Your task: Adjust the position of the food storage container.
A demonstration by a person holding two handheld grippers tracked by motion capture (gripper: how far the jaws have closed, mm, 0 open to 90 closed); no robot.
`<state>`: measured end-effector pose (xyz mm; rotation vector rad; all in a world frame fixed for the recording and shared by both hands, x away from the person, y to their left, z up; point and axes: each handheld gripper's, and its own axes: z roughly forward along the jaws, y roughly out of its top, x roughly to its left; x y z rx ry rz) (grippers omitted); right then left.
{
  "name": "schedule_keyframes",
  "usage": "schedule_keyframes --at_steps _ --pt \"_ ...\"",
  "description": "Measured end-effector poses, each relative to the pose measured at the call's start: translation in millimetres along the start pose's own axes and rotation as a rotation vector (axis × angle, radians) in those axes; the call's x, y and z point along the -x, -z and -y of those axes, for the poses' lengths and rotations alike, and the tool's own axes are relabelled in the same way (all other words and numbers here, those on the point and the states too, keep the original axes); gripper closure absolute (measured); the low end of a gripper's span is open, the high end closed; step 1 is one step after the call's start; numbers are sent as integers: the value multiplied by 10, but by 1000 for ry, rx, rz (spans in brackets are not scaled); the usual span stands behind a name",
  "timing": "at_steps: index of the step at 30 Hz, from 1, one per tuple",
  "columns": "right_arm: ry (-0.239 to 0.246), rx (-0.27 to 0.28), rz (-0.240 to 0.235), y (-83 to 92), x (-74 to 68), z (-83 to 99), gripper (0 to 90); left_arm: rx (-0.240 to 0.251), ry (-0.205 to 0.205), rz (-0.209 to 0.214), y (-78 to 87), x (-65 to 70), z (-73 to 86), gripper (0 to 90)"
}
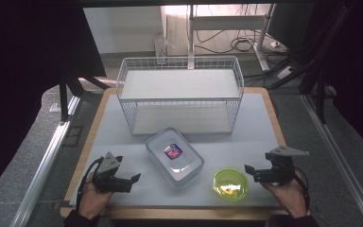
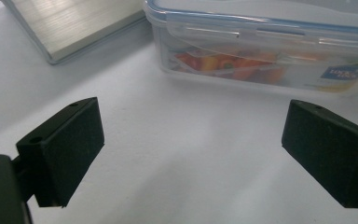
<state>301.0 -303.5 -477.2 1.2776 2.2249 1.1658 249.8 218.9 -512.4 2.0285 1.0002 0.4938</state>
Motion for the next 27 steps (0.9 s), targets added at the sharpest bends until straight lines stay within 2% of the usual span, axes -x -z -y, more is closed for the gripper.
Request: schedule_keyframes --at_steps 4,8,9,13,15,18,21,22,25,26,27 --pt "-8 -13 11 -8 -24 2 45 6 -7 10 5 24 -13 54" --pt "-13 27 9 50 -59 -31 156 16 -14 10 -8 32 -13 56" --pt "-13 27 9 50 -59 -31 156 16 -14 10 -8 32 -13 56" --pt "4 18 -10 56 -84 -34 265 22 -27 5 -16 41 -10 54" --pt "5 12 -6 58 -100 -39 283 26 -33 6 -22 45 -8 54" --pt "-15 20 -31 67 -111 -52 285 24 -45 6 -32 55 -7 54" --pt "-1 14 -32 63 -128 -55 314 26 -49 5 -32 62 -9 55" --pt "10 -1 -39 63 -153 -58 377 29 -51 4 -29 65 -10 55" --pt "49 -12 -35 71 -215 -69 491 29 -53 2 -29 66 -9 56" --pt "49 -12 -35 71 -215 -69 491 29 -53 1 -29 66 -9 56" --pt "66 -19 -39 81 -263 -82 571 29 -55 -1 -29 65 -10 57"
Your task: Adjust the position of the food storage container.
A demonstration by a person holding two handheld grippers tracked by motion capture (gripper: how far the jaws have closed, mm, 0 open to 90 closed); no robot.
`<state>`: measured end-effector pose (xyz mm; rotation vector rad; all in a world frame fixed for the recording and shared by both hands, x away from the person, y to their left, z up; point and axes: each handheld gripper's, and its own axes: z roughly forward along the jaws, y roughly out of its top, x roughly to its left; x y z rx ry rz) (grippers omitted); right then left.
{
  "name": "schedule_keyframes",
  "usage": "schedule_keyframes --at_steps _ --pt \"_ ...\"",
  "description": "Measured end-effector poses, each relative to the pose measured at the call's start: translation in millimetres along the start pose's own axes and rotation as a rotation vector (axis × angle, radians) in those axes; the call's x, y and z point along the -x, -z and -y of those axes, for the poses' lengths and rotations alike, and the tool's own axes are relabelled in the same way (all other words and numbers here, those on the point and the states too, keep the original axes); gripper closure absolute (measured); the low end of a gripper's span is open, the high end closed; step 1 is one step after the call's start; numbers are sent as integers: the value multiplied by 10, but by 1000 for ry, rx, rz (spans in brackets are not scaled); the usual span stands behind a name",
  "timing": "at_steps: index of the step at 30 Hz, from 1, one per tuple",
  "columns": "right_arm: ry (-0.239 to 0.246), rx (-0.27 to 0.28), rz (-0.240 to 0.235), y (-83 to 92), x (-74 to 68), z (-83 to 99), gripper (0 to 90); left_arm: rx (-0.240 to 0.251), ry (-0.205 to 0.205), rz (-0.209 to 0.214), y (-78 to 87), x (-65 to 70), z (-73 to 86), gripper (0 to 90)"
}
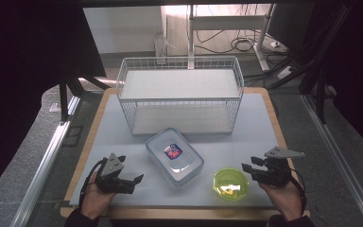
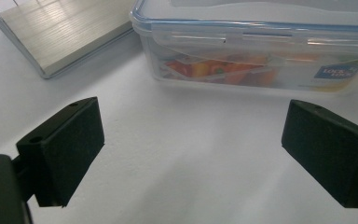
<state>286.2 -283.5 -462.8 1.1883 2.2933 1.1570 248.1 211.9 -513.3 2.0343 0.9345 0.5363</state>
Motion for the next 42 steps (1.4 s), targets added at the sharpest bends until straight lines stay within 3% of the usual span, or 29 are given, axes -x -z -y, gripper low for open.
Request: schedule_keyframes --at_steps 6,10,18,24,30,35,38,42 --pt "85 0 -37 29 -164 -46 808 -2 -10 -12 1 3 -1 57" --pt "96 -6 -66 15 -258 -73 891 -6 -18 -13 1 4 -1 58" --pt "125 -16 -100 -69 -456 -109 900 -11 -22 -12 -9 6 1 56" --pt "181 -40 -154 -134 -667 -119 900 -14 -23 -14 -15 10 0 56" --pt "179 -53 -201 -192 -770 -126 900 -11 -23 -15 -13 12 -2 55" --pt "189 -77 -232 -271 -895 -117 900 -13 -26 -14 -17 15 -3 54" --pt "221 -107 -253 -365 -1021 -99 900 -14 -27 -14 -23 20 -2 54" --pt "255 -147 -242 -420 -1071 -72 900 -17 -27 -12 -26 20 0 55"
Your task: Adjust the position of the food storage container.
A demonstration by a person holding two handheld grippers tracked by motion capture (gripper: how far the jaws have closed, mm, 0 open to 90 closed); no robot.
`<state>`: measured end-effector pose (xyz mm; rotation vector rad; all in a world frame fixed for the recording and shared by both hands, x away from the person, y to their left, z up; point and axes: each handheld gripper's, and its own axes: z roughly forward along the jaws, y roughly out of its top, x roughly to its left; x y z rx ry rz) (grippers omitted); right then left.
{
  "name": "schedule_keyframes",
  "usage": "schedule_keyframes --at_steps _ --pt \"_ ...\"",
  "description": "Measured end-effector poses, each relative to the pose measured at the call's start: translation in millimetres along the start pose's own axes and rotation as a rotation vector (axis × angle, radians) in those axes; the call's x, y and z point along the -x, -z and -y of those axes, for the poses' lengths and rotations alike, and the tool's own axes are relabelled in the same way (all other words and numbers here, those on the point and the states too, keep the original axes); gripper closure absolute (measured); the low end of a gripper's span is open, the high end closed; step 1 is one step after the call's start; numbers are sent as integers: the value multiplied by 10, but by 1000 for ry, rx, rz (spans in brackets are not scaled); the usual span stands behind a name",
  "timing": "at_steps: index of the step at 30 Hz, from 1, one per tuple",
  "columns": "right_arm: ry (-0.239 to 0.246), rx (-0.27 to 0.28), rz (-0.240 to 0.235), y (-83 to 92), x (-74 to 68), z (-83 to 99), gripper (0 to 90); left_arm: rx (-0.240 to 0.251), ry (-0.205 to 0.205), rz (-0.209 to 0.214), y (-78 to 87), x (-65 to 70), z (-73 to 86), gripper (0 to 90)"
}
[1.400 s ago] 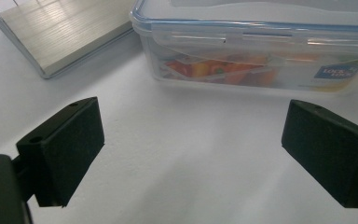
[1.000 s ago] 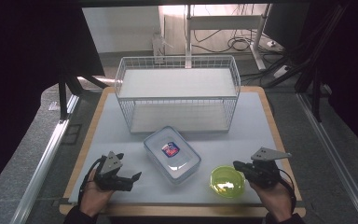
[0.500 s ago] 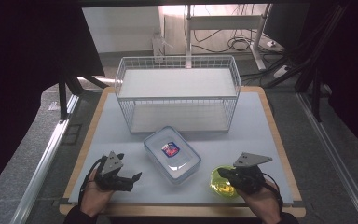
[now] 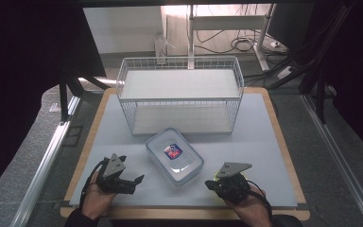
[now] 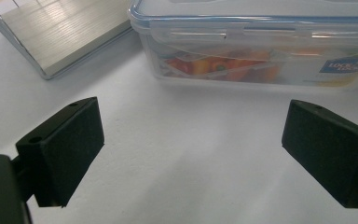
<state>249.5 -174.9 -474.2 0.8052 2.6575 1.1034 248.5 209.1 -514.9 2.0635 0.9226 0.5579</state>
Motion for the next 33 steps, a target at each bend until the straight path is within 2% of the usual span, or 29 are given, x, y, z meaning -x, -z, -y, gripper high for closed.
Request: schedule_keyframes --at_steps 6,9,12,17,21,33 --pt "-8 -15 -29 37 46 18 900 -6 -5 2 -6 4 0 55" --pt "-17 -22 -23 58 65 26 900 -10 -7 1 -11 5 2 55" --pt "-39 -40 -11 117 113 53 900 -10 -6 1 -9 4 2 55" --pt "-48 -47 5 178 161 92 900 -12 -6 1 -12 7 3 54" --pt "-62 -62 36 260 229 138 900 -14 -4 3 -15 9 4 54" --pt "-127 -60 82 474 438 304 900 -19 -10 1 -20 13 5 53"
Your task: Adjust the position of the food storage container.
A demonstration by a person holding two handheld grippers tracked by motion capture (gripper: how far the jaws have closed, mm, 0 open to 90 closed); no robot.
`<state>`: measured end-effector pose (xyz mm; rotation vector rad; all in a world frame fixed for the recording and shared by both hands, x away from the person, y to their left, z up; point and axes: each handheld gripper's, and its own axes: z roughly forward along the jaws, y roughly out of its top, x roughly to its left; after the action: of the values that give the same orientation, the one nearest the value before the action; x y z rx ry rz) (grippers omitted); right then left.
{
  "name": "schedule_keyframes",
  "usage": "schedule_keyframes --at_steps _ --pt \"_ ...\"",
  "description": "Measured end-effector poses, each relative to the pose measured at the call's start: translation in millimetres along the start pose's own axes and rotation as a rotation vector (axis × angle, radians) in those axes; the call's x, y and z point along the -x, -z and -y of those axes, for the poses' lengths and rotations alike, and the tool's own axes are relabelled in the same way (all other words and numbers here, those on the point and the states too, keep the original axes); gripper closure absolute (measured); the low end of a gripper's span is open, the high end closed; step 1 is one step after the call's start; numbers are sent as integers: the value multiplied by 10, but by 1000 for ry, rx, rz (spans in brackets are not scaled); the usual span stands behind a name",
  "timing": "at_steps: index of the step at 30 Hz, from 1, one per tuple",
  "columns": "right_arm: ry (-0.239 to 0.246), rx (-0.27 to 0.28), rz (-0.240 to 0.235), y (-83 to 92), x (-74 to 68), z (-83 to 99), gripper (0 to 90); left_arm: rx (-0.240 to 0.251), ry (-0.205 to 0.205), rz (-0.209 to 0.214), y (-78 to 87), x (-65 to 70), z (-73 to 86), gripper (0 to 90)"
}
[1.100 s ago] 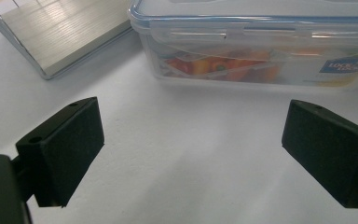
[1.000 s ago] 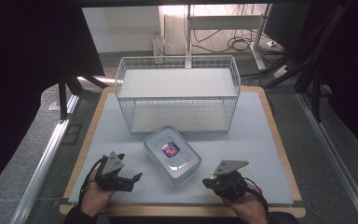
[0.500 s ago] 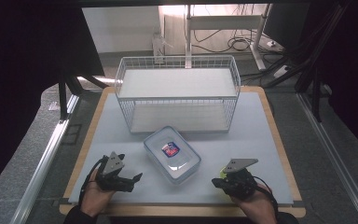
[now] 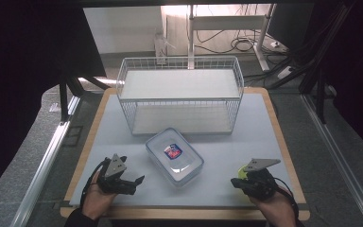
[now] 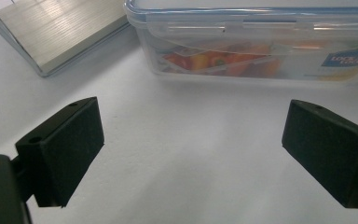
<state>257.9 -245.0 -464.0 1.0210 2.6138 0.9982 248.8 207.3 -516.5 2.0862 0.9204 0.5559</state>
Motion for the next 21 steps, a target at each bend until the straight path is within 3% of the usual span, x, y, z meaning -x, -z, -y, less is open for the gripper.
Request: schedule_keyframes --at_steps 8,16,21 --pt "-36 46 5 182 54 135 900 2 -4 -4 -3 5 -1 54" --pt "-60 46 13 322 34 303 900 -1 -11 -5 -8 14 -6 53" --pt "-64 26 -30 322 6 377 900 -2 -15 -6 -11 16 -6 53"
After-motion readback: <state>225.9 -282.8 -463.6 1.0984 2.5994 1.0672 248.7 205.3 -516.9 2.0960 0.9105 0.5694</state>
